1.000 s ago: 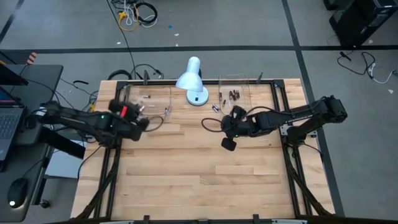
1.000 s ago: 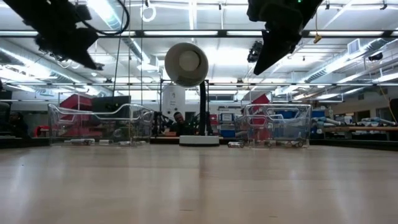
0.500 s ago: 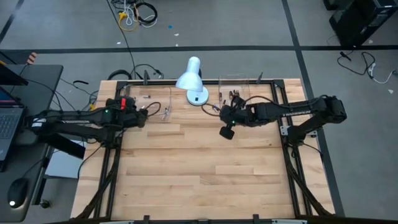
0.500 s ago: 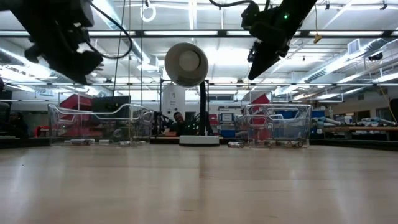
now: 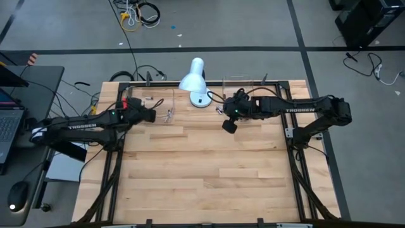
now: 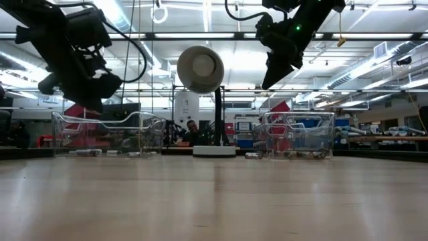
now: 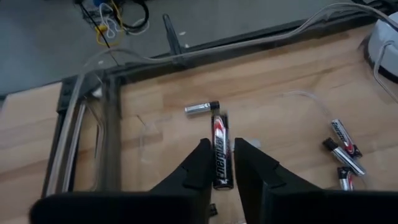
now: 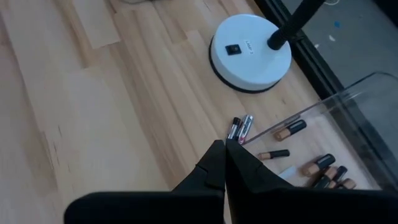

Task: Sort batteries
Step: Put the silver battery in the transparent bin

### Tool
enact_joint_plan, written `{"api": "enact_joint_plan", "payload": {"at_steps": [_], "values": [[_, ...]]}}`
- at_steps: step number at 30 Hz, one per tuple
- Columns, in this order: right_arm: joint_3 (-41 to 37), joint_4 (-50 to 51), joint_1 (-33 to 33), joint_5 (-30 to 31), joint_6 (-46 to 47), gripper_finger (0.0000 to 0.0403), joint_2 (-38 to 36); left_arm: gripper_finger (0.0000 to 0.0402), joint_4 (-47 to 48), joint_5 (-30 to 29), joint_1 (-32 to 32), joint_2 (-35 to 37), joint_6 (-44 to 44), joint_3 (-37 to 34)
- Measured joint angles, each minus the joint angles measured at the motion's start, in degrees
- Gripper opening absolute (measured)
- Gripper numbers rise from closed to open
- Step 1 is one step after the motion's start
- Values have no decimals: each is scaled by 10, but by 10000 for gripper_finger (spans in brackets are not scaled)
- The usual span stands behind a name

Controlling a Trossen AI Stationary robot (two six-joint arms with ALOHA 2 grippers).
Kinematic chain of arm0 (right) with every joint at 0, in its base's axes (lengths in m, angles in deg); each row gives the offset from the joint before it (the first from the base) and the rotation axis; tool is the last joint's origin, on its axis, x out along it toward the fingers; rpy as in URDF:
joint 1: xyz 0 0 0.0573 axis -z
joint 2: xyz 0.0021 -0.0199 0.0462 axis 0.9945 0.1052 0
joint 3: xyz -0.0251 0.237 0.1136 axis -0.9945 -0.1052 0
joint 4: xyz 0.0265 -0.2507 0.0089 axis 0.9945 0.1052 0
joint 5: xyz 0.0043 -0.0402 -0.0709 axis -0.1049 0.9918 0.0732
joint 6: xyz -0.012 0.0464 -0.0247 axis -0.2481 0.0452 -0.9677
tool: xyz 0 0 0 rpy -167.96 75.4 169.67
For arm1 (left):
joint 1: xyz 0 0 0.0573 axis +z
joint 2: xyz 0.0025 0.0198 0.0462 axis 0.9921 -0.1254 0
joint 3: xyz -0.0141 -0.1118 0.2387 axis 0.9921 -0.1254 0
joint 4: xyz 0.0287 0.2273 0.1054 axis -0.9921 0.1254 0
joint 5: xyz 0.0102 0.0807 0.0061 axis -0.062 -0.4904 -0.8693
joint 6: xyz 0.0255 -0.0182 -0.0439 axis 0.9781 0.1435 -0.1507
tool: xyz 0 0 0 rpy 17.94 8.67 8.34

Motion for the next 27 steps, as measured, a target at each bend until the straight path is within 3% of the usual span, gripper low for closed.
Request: {"api": "enact_joint_plan", "payload": {"at_steps": [6, 12, 17, 23, 27], "values": [[0, -3, 1, -5, 6, 0, 0, 106, -9, 16, 4, 0, -1, 0], [0, -11, -1, -15, 6, 0, 0, 121, -69, 14, 3, 0, 39, 0], [0, -45, 0, -16, 3, 0, 0, 121, -210, 21, 3, 0, 153, 0], [0, -92, 0, -14, 63, 0, 0, 122, -366, 116, 3, 0, 312, 0], [0, -107, -19, 32, 100, 0, 0, 122, -417, 131, 3, 1, 385, 0]]}}
